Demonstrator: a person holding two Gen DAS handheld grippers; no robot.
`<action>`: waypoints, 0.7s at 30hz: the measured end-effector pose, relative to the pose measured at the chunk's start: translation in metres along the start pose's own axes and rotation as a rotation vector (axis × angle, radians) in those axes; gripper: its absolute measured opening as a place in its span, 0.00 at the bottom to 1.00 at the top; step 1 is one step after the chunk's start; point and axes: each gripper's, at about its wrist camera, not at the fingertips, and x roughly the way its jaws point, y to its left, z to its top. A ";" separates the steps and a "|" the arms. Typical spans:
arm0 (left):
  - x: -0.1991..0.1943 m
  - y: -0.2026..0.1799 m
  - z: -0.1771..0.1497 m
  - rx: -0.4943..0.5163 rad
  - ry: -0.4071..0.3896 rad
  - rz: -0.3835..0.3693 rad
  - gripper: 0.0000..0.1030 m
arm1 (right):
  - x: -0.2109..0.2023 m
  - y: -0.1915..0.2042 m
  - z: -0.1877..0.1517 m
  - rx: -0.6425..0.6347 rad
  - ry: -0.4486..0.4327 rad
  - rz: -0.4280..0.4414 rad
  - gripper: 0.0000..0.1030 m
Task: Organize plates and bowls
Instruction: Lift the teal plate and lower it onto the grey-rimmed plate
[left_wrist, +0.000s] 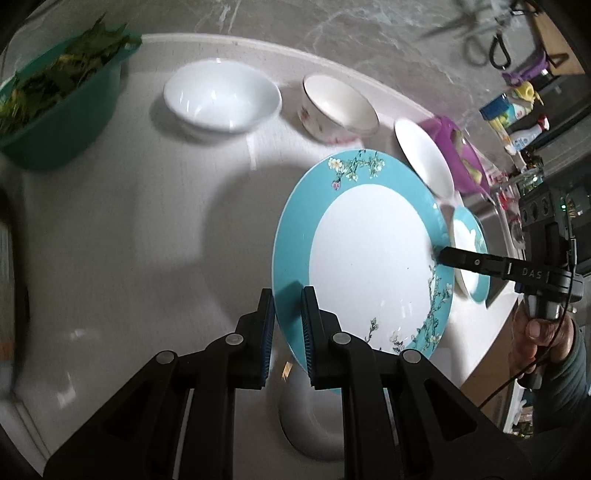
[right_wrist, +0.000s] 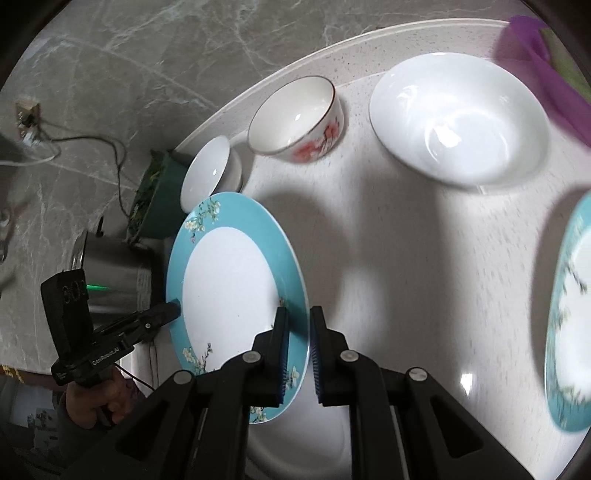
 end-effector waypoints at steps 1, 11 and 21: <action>0.000 -0.003 -0.010 -0.001 0.008 0.002 0.12 | -0.003 -0.002 -0.006 0.001 -0.001 0.001 0.14; 0.006 -0.023 -0.099 -0.036 0.068 0.028 0.12 | -0.001 -0.037 -0.066 0.035 0.047 0.009 0.14; 0.021 -0.019 -0.132 -0.048 0.085 0.083 0.13 | 0.024 -0.046 -0.089 0.021 0.084 -0.023 0.14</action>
